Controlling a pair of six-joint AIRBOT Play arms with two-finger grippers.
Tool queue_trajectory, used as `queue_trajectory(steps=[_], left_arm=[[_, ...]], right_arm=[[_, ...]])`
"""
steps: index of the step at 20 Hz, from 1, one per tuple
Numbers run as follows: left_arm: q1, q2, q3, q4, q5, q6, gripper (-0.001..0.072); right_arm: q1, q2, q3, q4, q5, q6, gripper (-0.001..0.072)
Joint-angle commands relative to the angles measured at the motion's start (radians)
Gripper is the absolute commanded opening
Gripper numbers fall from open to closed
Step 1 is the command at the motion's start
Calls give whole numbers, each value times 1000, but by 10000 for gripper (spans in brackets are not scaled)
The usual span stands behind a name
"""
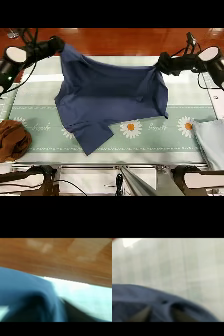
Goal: Fold the shirts.
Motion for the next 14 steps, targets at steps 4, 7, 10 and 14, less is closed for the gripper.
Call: queue_trajectory(steps=[4,7,10,14], left_arm=[[82,-62,214,187,-462,-66,702],[226,-54,226,264,-817,-225,701],[306,-6,56,267,-964,-228,701],[331,166,-359,266,-938,-190,701]], right_arm=[[-217,-74,155,141,283,-45,633],[-369,19,144,-61,520,-91,632],[-440,176,-56,-290,536,-89,632],[-482,427,-533,-114,328,-172,633]])
